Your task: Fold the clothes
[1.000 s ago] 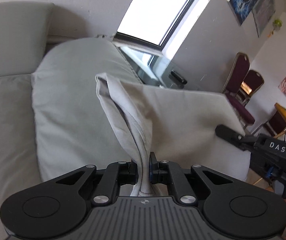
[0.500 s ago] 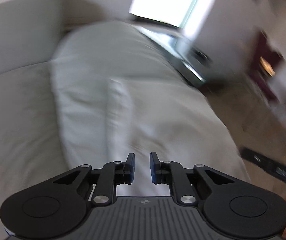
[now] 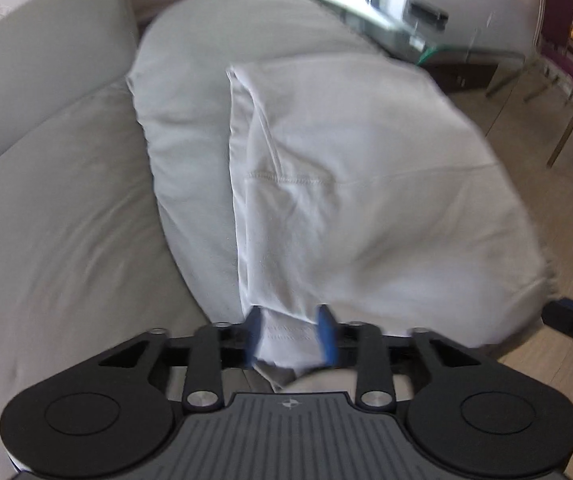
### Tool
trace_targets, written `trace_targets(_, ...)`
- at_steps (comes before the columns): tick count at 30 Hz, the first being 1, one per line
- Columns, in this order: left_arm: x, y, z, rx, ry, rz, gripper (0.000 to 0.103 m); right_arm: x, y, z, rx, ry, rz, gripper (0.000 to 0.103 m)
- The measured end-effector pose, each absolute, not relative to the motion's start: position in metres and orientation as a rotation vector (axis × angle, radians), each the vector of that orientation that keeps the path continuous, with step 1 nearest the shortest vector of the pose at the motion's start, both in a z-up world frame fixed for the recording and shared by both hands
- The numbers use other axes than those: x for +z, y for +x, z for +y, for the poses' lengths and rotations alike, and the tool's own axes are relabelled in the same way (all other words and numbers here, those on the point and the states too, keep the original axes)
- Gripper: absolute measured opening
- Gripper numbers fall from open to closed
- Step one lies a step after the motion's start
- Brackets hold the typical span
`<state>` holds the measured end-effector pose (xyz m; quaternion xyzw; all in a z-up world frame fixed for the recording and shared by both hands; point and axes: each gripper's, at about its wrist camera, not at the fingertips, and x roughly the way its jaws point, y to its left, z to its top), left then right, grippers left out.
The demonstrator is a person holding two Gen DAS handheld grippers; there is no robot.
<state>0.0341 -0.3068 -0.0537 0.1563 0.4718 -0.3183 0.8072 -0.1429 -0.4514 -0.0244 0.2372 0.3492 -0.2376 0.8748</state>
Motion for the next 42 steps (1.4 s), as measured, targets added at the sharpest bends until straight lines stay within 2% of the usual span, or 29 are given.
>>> trace_targets(2, -0.036, 0.021, -0.302, -0.672, 0.332, 0.991, 0.059, 0.004, -0.149, -0.443, -0.47, 0.495, 0.677, 0.053)
trace_targets(7, 0.008, 0.001, -0.283, -0.664, 0.282, 0.951, 0.07, 0.058, -0.151, -0.419, -0.384, 0.458, 0.655, 0.056)
trace_targets(9, 0.026, -0.01, -0.275, -0.669, 0.271, 0.908, 0.08, 0.077, -0.153, -0.413, -0.354, 0.452, 0.645, 0.056)
trace_targets(12, 0.053, -0.026, -0.266, -0.697, 0.257, 0.826, 0.087, 0.104, -0.163, -0.399, -0.358, 0.408, 0.633, 0.057)
trace_targets(13, 0.061, -0.032, -0.263, -0.708, 0.252, 0.798, 0.088, 0.111, -0.167, -0.394, -0.363, 0.386, 0.632, 0.059)
trace_targets(14, 0.069, -0.037, -0.259, -0.718, 0.244, 0.777, 0.089, 0.118, -0.17, -0.388, -0.368, 0.363, 0.631, 0.066)
trace_targets(16, 0.081, -0.045, -0.253, -0.736, 0.226, 0.743, 0.094, 0.122, -0.174, -0.381, -0.389, 0.311, 0.636, 0.073)
trace_targets(18, 0.088, -0.054, -0.248, -0.748, 0.218, 0.697, 0.102, 0.124, -0.179, -0.372, -0.418, 0.265, 0.642, 0.074)
trace_targets(21, 0.084, -0.059, -0.246, -0.735, 0.227, 0.667, 0.102, 0.109, -0.178, -0.37, -0.44, 0.275, 0.678, 0.074)
trace_targets(26, 0.065, -0.052, -0.249, -0.711, 0.231, 0.728, 0.102, 0.09, -0.174, -0.368, -0.471, 0.249, 0.71, 0.075)
trace_targets(42, 0.044, -0.048, -0.253, -0.714, 0.196, 0.803, 0.102, 0.073, -0.166, -0.374, -0.496, 0.231, 0.749, 0.078)
